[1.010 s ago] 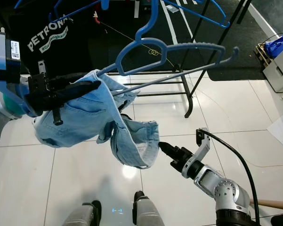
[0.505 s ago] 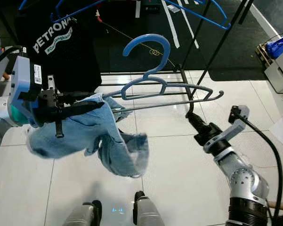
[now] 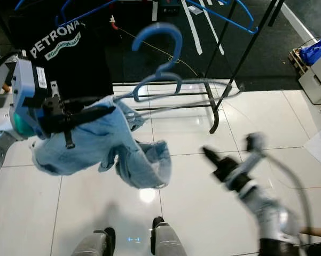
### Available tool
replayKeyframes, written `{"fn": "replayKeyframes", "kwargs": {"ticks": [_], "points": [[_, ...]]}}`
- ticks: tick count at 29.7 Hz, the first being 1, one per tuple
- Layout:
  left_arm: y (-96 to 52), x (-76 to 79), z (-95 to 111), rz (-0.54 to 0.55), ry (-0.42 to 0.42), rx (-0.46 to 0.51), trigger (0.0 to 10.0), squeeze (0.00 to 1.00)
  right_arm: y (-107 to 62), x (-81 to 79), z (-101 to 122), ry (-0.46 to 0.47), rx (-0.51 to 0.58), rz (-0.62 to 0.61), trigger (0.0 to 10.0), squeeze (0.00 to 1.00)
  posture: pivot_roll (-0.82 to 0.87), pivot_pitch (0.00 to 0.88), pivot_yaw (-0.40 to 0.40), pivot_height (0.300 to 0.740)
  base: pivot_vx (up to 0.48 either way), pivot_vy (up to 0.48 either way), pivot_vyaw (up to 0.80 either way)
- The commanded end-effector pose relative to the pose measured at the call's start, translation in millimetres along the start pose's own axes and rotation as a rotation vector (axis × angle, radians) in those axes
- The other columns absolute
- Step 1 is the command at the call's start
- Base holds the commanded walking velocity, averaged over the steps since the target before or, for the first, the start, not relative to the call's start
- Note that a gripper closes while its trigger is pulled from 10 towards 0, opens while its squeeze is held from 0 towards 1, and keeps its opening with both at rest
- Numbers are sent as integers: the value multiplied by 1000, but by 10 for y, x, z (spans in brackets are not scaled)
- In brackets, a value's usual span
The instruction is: Hang hanger
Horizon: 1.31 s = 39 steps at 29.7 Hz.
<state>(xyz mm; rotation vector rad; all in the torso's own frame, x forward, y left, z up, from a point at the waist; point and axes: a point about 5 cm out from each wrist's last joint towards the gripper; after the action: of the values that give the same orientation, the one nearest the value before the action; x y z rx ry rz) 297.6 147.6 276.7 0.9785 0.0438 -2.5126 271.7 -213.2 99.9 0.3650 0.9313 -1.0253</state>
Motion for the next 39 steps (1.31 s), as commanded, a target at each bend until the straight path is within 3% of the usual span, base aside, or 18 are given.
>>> {"fn": "replayKeyframes", "kwargs": {"ticks": [1, 7, 21, 23, 24, 25, 26, 27, 34, 39], "points": [[-1, -23, 54, 14, 14, 17, 0, 0, -33, 43, -28, 5, -12, -25, 10000, 1000, -53, 149, 39, 740, 0, 0, 0], [58, -29, 111, 18, 27, 48, 0, 0, 142, 43, -281, 17, -94, -2, 10000, 1000, -49, 141, 41, 740, 0, 0, 0], [70, -36, 176, 12, 37, 75, 0, 0, 218, 3, -218, 69, -17, 32, 10000, 1000, -40, 130, 36, 740, 0, 0, 0], [76, -32, 198, 8, 36, 86, 0, 0, 222, -1, -241, 124, -33, 43, 10000, 1000, -43, 131, 40, 740, 0, 0, 0], [93, -35, 219, 7, 35, 99, 0, 0, 240, 14, -307, 167, -82, 42, 10000, 886, -45, 132, 44, 740, 0, 0, 0], [111, -38, 237, 7, 34, 111, 0, 0, 261, 32, -367, 205, -121, 35, 10000, 129, -45, 132, 44, 740, 0, 0, 0], [111, -38, 237, 7, 34, 111, 0, 0, 261, 32, -367, 205, -121, 35, 10000, 129, -45, 132, 44, 740, 0, 0, 0], [127, -42, 254, 6, 35, 121, 0, 0, 289, 47, -406, 228, -143, 27, 10000, 0, -47, 132, 46, 740, 0, 0, 0], [172, -47, 317, -6, 36, 149, 0, 0, 448, 58, -425, 263, -143, 11, 10000, 0, -45, 134, 44, 740, 0, 0, 0], [164, -65, 346, -1, 41, 156, 0, 0, 561, 39, -331, 224, -90, -2, 10000, 0, -40, 136, 36, 740, 0, 0, 0]]}}
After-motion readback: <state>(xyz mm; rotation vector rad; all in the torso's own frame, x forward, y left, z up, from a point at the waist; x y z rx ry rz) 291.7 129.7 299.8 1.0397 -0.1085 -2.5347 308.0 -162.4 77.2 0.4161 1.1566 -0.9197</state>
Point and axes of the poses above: a point about 5 cm out from each wrist's last joint towards the gripper, its own y axis pointing out of the wrist towards the gripper, its own z axis along the axis of the wrist's last joint, x = y × z, and after that the axes turned 15 degrees about y, right-handed
